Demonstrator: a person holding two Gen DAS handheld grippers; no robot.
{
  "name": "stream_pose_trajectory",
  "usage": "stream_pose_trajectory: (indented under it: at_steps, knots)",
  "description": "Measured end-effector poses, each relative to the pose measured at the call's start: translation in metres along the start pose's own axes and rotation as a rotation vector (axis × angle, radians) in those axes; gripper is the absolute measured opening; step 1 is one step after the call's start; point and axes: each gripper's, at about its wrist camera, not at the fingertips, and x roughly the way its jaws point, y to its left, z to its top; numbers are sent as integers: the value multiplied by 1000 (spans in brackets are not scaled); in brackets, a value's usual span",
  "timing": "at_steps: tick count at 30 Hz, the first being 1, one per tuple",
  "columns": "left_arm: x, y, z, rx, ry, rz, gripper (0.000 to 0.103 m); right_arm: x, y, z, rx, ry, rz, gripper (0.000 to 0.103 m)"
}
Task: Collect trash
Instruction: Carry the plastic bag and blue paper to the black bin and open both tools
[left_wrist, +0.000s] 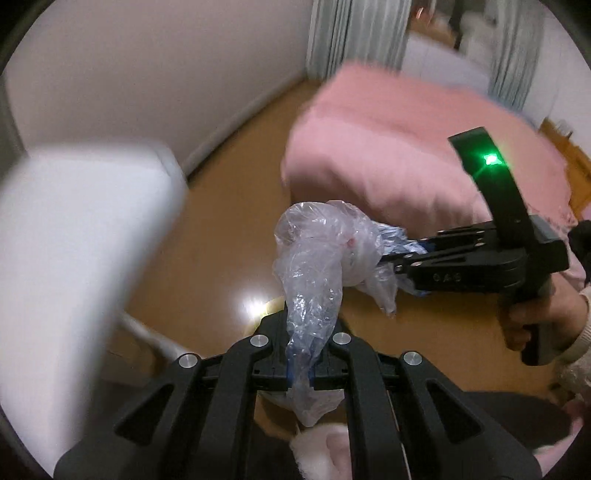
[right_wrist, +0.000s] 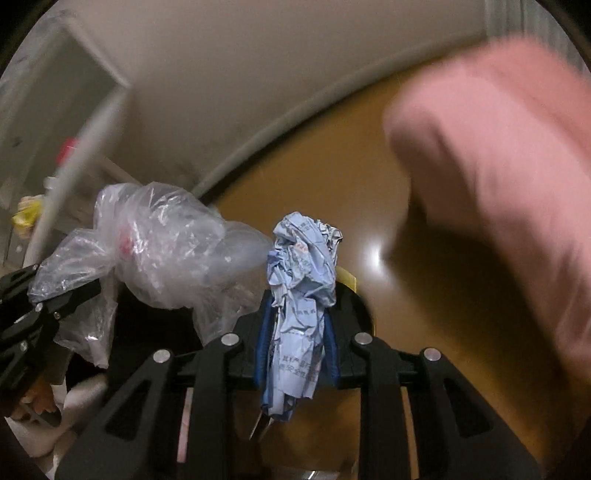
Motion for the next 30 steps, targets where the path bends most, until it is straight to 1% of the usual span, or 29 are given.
stream_pose_trajectory:
  at_steps: [1, 4, 5, 7, 8, 10, 13, 14, 15, 16, 17, 18, 20, 22, 23, 24, 25, 26, 27, 28, 29, 30]
  knots:
    - [26, 4, -4, -27, 74, -6, 3, 19, -14, -9, 38, 47, 6, 25]
    - [64, 14, -13, -61, 178, 7, 3, 48, -30, -23, 95, 109, 46, 25]
    - [72, 15, -16, -66, 200, 13, 3, 56, -33, -26, 106, 126, 58, 25]
    - [86, 17, -15, -66, 234, 18, 3, 67, -38, -31, 113, 147, 66, 25]
    - [86, 19, -23, -68, 243, 14, 3, 69, -39, -30, 115, 151, 69, 25]
    - [94, 12, -22, -60, 261, 1, 3, 73, -38, -24, 124, 158, 79, 25]
    - [106, 3, -22, -25, 280, 3, 5, 79, -39, -16, 140, 170, 89, 25]
    - [110, 0, -23, -6, 293, 4, 12, 84, -35, -12, 153, 182, 97, 32]
    - [113, 0, -24, 3, 302, 0, 33, 86, -36, -10, 171, 197, 112, 54]
    - [115, -2, -24, 10, 305, -7, 50, 88, -40, -8, 188, 205, 129, 78]
    - [115, 0, -29, 13, 298, -4, 80, 88, -42, -9, 204, 201, 144, 82]
    - [114, -3, -28, 17, 283, -1, 83, 88, -44, -10, 210, 198, 151, 83]
    - [110, -8, -26, 38, 274, -9, 83, 90, -46, -10, 214, 205, 152, 83]
    - [103, -12, -23, 44, 255, -26, 83, 88, -46, -8, 222, 192, 138, 83]
    - [96, -16, -21, 49, 235, -32, 83, 81, -45, -6, 217, 169, 111, 83]
    - [89, -20, -18, 58, 213, -36, 84, 74, -42, -4, 199, 142, 65, 83]
    - [78, -26, -13, 76, 184, -41, 85, 62, -34, -1, 145, 87, -36, 83]
    - [64, -32, -8, 99, 145, -47, 88, 55, -28, 2, 100, 40, -98, 83]
    - [45, -39, -2, 129, 84, -45, 93, 42, -18, 5, 41, -35, -157, 84]
    - [31, -43, 2, 150, 35, -40, 94, 30, -10, 8, 3, -98, -186, 92]
    - [10, -47, 6, 178, -32, -41, 96, 15, 1, 11, -32, -168, -188, 95]
    - [-13, -50, 10, 209, -90, -45, 96, -1, 11, 14, -60, -228, -181, 95]
